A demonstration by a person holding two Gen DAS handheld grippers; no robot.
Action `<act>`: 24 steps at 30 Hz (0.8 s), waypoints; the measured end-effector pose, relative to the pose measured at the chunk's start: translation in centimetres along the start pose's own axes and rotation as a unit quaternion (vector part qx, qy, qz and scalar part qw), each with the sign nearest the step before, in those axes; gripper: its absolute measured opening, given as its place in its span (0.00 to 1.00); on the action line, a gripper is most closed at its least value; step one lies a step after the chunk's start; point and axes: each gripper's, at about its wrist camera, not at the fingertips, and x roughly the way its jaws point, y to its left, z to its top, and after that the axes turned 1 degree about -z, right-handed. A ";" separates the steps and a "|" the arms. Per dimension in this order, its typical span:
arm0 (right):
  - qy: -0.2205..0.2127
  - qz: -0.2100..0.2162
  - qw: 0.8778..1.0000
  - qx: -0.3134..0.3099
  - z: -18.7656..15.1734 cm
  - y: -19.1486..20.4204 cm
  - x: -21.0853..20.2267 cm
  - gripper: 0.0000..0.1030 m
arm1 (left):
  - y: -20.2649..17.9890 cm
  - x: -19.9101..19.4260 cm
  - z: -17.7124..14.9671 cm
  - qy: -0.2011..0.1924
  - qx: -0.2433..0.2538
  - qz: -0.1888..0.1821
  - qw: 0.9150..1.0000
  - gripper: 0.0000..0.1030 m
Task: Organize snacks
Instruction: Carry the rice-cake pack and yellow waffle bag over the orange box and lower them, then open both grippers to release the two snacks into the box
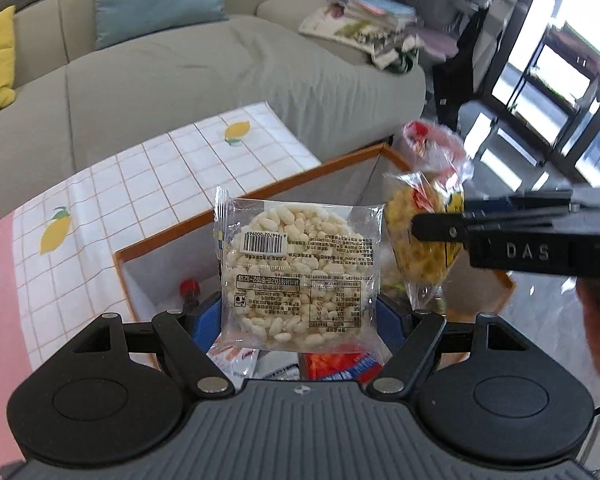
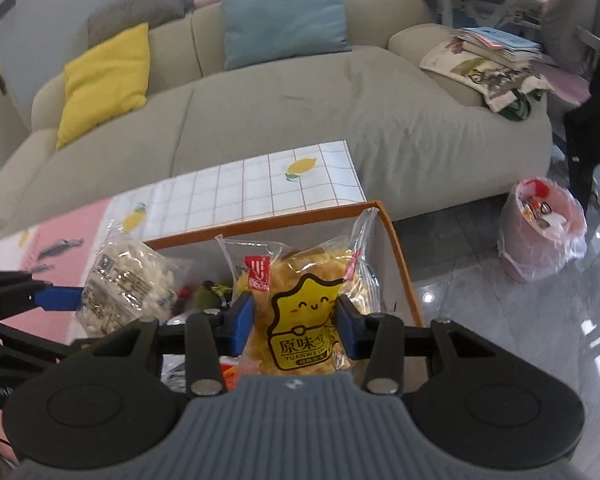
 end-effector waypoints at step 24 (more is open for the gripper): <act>0.081 -0.044 0.994 -0.064 1.1 0.5 7.5 0.52 | -0.2 6.4 0.5 0.106 0.042 0.015 0.993 1.00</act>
